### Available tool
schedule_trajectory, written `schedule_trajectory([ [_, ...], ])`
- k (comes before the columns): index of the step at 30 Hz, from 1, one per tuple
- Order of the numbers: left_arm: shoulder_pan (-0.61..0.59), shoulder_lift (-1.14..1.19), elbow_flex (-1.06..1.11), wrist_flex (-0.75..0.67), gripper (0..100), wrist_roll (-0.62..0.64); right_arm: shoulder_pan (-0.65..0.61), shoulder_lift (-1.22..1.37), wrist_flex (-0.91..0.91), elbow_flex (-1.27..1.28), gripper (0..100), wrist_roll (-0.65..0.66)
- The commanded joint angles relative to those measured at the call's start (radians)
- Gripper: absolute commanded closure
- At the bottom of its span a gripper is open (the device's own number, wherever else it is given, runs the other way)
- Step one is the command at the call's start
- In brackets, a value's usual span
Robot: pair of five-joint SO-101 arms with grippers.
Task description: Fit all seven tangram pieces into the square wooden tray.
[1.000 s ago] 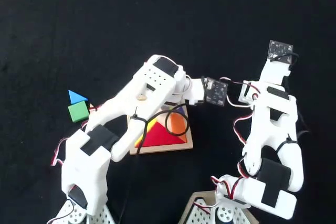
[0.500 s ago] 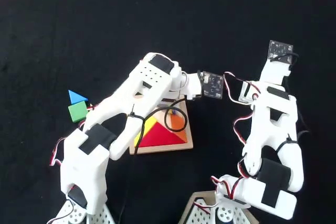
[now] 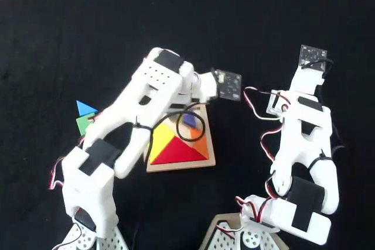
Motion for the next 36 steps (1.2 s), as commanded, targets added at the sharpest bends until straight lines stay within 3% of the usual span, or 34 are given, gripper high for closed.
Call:
schedule_trajectory([
  [1, -0.030, 0.006, 0.030, -0.074, 75, 0.006, 0.002, 0.001, 0.000, -0.047, 87.4, -0.005],
  [13, -0.031, 0.103, 0.044, -0.176, 75, 0.003, 0.002, 0.001, 0.002, -0.045, 87.4, -0.005],
  [36, 0.027, 0.138, -0.082, -0.176, 76, 0.006, -0.031, -0.002, -0.002, -0.028, 87.4, -0.003],
])
